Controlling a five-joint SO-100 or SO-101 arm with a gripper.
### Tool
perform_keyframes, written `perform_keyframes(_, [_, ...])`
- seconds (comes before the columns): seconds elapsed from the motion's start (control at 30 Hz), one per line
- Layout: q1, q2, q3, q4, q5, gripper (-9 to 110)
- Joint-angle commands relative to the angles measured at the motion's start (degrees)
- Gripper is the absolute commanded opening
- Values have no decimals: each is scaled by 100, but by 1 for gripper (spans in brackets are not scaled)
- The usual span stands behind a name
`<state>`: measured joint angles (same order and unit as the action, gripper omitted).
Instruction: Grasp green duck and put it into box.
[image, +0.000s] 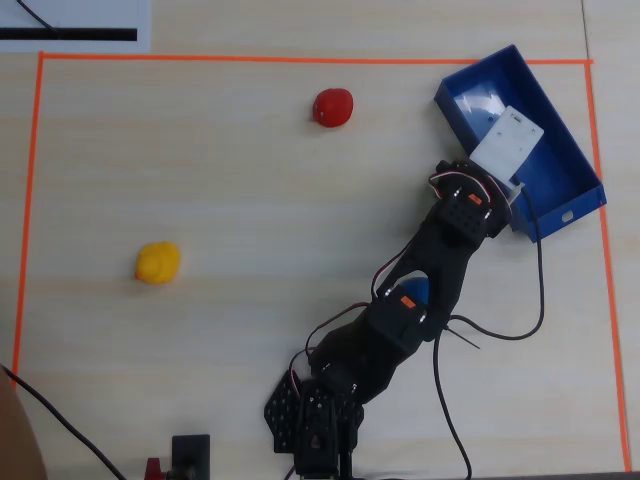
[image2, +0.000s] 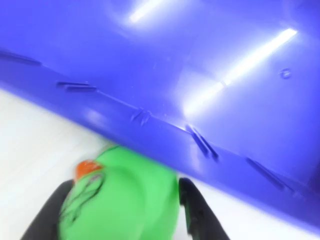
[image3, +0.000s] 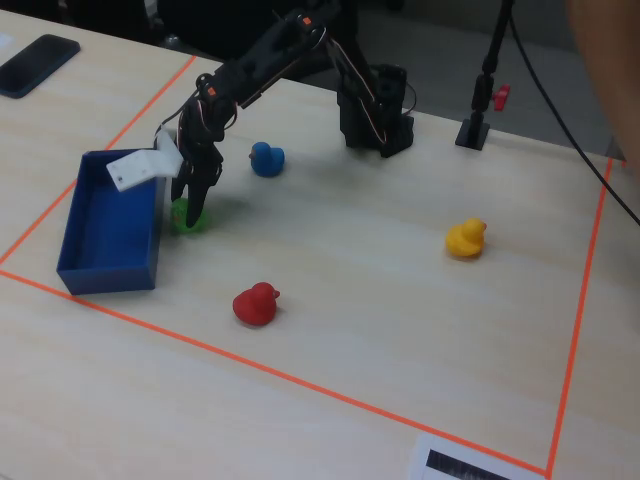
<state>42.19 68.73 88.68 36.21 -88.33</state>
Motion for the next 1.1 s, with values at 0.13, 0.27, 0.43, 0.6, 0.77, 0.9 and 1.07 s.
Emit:
perform_keyframes(0.13, [114,-149,-527,-141,-97,28])
perform_keyframes(0.27, [149,-185,-527,-167,-97,19])
perform_keyframes(0.43, [202,-105,-501,-290,-97,1])
perform_keyframes(0.6, [290,431,-299,-202,-97,0])
perform_keyframes(0.77, [237,1529,-448,958,123,0])
perform_keyframes(0.9, [105,1828,-1441,2188,466,0])
perform_keyframes(1.07, [70,835,-2874,2417,562,0])
